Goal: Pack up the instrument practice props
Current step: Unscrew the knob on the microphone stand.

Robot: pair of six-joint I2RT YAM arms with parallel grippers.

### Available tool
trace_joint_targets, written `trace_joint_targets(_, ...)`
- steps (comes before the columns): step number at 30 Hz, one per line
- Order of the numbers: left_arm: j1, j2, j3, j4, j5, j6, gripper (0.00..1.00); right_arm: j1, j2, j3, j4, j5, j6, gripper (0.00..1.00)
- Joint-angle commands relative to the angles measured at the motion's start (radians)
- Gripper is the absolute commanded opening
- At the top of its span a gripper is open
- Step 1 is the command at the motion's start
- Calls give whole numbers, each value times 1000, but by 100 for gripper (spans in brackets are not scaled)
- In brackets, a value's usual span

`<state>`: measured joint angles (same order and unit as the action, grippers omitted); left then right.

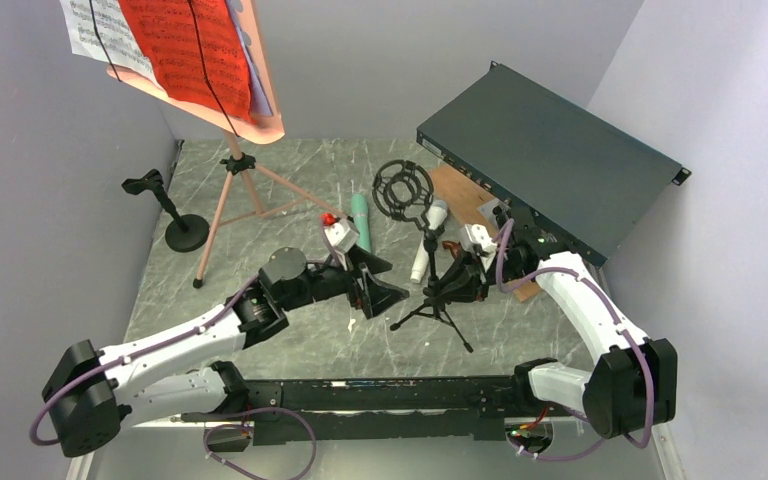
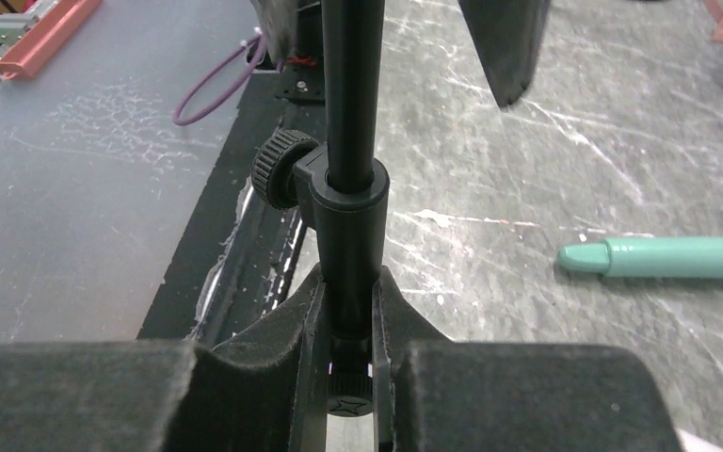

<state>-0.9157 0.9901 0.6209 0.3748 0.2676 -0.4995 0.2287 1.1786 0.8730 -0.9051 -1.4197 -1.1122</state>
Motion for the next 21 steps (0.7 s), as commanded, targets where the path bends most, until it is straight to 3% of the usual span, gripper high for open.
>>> trace_joint_targets(1,-1,50,7,205,200,197,93,-5,-36,93,-278,-162,-381,0)
trace_joint_targets(5,-9,86,-12,352,241,254,93,-17,-39,73,-213,-130,-332,0)
trace_joint_targets(10,-31,131,24,338,250,297,93,-17,-39,73,-176,-125,-275,0)
trace_joint_targets(21,-160,267,38,457,75,401,89,-17,-33,44,36,-85,-7,0)
